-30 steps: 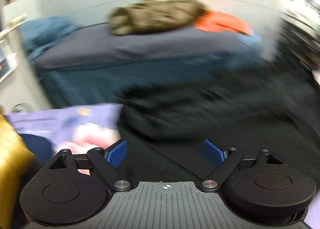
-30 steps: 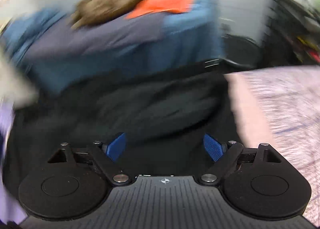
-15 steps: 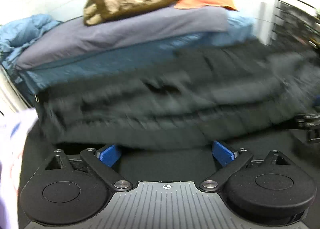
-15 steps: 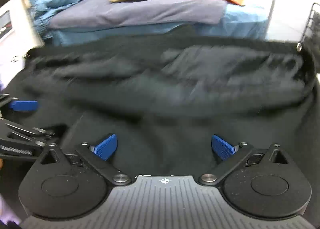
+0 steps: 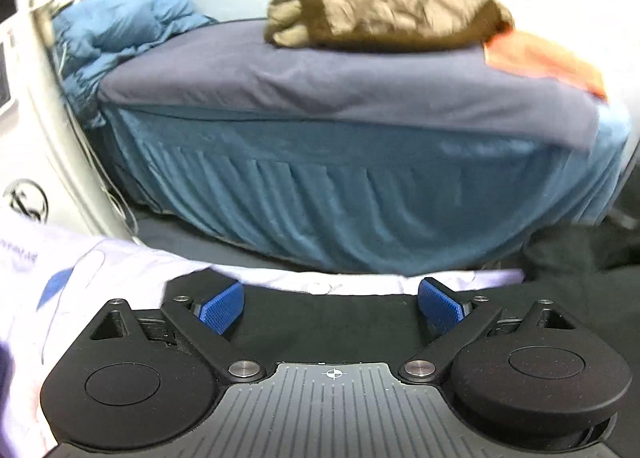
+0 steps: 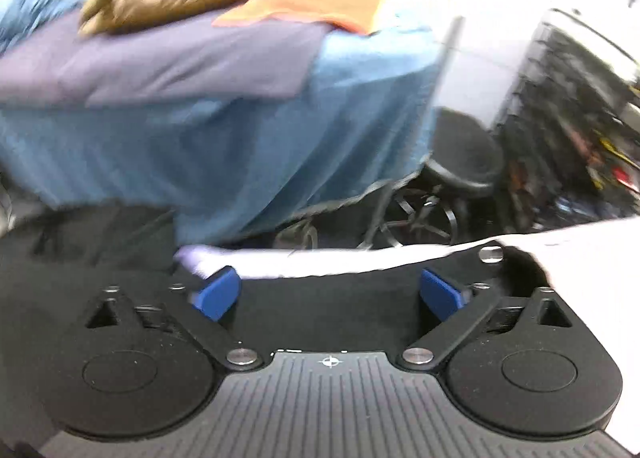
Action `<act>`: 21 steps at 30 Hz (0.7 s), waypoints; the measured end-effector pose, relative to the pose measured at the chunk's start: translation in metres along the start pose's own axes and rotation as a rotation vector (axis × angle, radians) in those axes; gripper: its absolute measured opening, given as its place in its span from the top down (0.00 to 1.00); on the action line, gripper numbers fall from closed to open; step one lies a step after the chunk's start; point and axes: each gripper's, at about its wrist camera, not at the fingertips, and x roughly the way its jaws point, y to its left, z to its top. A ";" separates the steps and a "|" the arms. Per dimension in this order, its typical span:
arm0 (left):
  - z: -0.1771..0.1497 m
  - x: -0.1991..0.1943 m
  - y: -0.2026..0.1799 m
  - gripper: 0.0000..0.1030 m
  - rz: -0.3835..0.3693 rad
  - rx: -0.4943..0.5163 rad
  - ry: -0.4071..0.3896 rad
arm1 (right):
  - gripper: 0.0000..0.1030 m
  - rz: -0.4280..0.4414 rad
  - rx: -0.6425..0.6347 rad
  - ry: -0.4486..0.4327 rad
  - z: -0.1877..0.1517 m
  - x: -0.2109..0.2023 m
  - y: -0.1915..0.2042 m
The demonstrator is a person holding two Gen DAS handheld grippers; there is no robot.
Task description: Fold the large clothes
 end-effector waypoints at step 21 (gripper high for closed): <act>-0.171 -0.167 0.039 0.00 -0.116 0.239 0.063 | 0.02 0.047 -0.127 0.157 -0.177 -0.119 -0.123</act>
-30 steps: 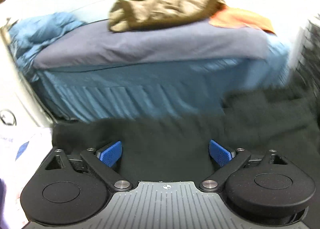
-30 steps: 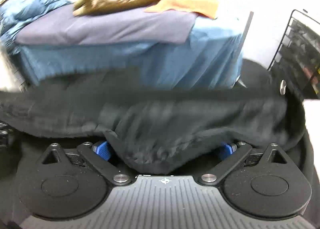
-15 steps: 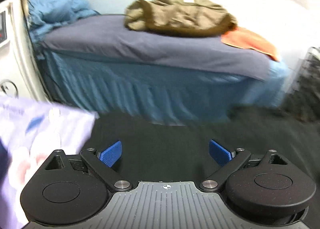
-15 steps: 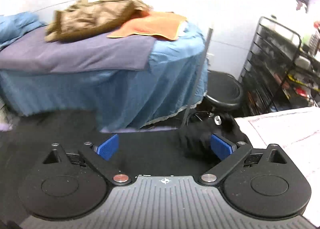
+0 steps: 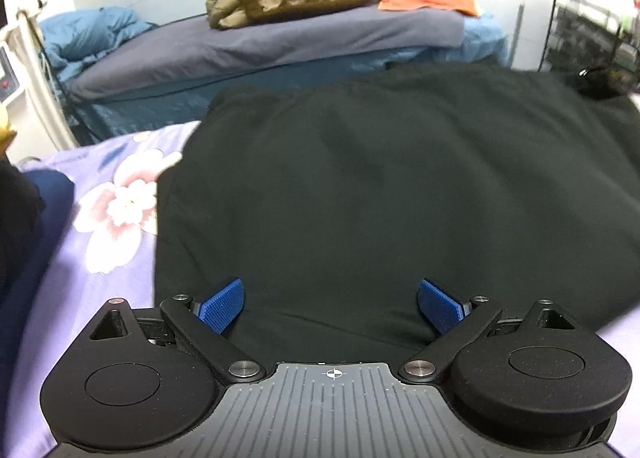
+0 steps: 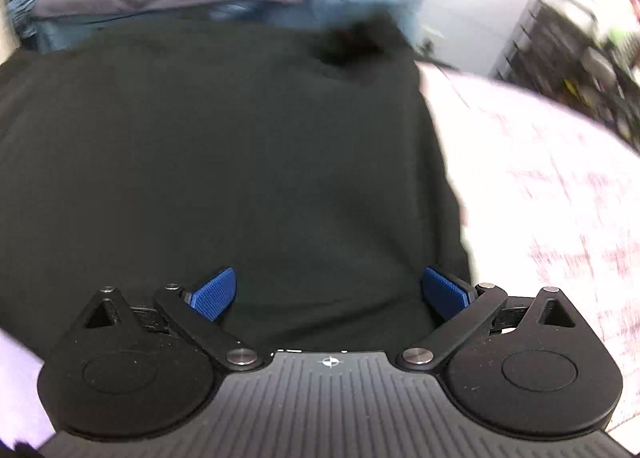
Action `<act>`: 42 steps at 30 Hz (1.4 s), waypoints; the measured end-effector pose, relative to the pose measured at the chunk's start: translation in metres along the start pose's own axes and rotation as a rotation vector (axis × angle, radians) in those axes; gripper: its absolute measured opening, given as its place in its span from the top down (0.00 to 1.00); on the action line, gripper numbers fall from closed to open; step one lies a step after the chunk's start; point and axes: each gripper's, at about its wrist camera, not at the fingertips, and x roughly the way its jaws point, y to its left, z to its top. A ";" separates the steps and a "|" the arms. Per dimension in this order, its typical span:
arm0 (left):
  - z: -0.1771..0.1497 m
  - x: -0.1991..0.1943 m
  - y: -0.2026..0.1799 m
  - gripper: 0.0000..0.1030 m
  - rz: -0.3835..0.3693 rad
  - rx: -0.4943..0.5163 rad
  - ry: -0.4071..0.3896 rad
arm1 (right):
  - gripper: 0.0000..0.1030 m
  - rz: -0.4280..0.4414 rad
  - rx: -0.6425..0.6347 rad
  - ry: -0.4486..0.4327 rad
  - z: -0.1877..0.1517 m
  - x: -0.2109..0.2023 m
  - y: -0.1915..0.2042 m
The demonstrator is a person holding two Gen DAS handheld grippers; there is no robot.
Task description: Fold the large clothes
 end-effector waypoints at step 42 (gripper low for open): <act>-0.038 -0.070 -0.429 0.00 -0.030 1.154 -0.141 | 0.01 0.114 0.506 -0.075 -0.071 -0.093 -0.144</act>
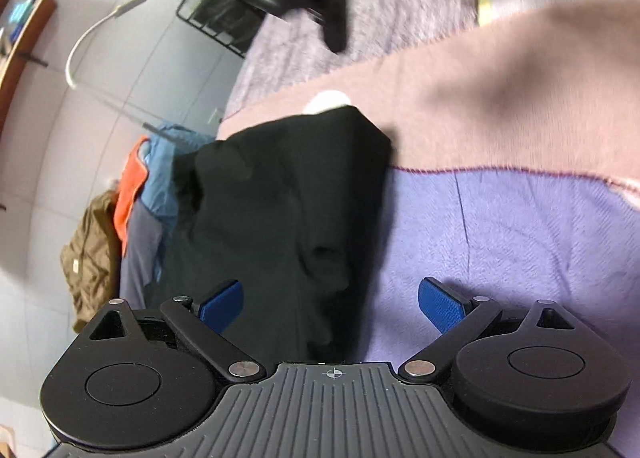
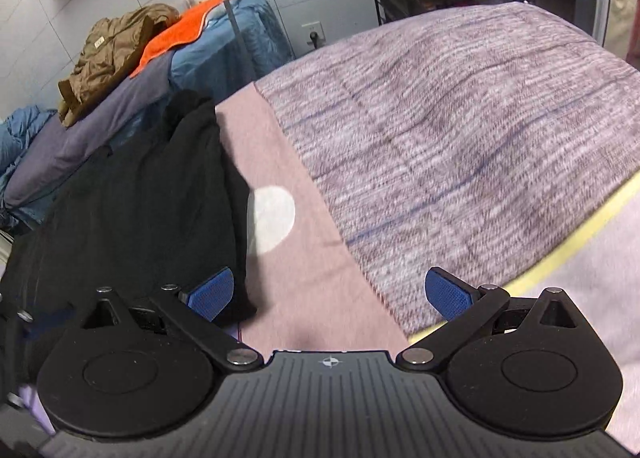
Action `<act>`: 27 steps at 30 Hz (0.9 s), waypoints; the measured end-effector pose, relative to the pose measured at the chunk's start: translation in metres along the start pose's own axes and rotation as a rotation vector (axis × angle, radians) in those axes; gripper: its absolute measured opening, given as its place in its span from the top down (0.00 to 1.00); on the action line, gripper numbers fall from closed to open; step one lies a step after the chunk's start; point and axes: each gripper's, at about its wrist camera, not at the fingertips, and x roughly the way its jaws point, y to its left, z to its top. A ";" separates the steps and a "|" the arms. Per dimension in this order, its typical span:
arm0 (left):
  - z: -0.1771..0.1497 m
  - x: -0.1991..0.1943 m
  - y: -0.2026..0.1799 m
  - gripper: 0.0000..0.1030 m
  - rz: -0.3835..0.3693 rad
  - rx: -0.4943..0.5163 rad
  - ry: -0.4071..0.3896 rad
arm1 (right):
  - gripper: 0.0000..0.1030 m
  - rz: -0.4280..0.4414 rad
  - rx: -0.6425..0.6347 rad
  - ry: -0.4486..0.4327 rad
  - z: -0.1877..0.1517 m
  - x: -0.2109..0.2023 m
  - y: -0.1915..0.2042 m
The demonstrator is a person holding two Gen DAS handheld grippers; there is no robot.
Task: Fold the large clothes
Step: 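Grasp the jacket hem end with the left gripper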
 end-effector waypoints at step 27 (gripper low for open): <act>0.064 0.072 0.017 0.00 0.123 0.135 -0.100 | 0.01 0.001 0.030 0.083 0.001 0.016 -0.038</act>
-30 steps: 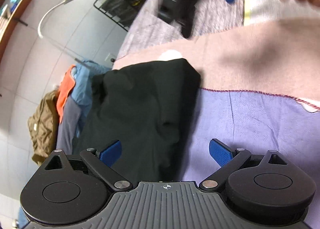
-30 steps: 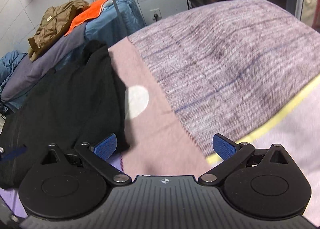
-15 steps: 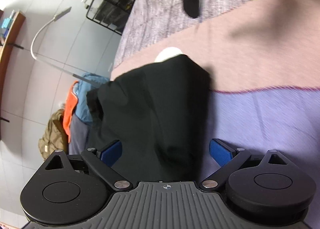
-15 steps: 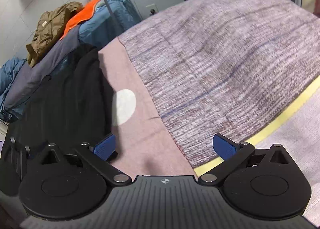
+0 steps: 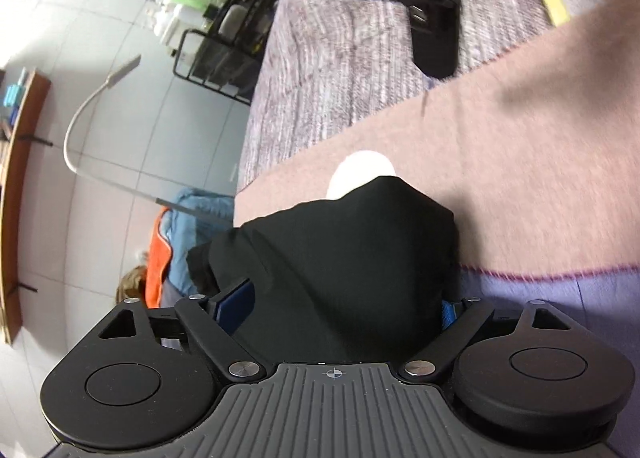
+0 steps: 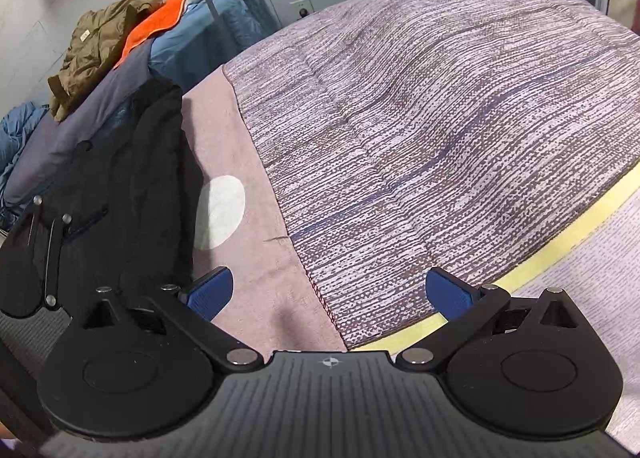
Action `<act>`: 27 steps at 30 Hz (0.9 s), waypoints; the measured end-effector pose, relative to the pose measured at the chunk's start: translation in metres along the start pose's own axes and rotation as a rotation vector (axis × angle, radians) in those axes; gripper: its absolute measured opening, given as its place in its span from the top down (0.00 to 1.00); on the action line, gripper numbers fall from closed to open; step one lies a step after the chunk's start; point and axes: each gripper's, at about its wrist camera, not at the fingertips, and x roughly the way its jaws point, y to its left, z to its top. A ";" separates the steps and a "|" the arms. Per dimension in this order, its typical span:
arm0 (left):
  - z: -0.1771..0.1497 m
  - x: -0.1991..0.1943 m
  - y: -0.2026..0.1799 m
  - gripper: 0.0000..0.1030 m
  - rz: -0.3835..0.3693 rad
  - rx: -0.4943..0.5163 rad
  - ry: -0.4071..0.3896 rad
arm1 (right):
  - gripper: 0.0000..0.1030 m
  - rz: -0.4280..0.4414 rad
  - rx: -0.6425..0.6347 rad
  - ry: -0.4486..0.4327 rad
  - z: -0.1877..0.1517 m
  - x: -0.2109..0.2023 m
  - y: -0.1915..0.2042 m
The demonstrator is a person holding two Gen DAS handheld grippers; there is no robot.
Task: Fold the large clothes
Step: 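Grasp the jacket hem end with the left gripper, then fold the hem end over with the left gripper while the right gripper grasps it too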
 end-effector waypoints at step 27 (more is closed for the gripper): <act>-0.051 0.012 0.123 0.42 -0.405 -1.028 0.133 | 0.01 0.425 0.271 0.240 0.136 0.130 0.060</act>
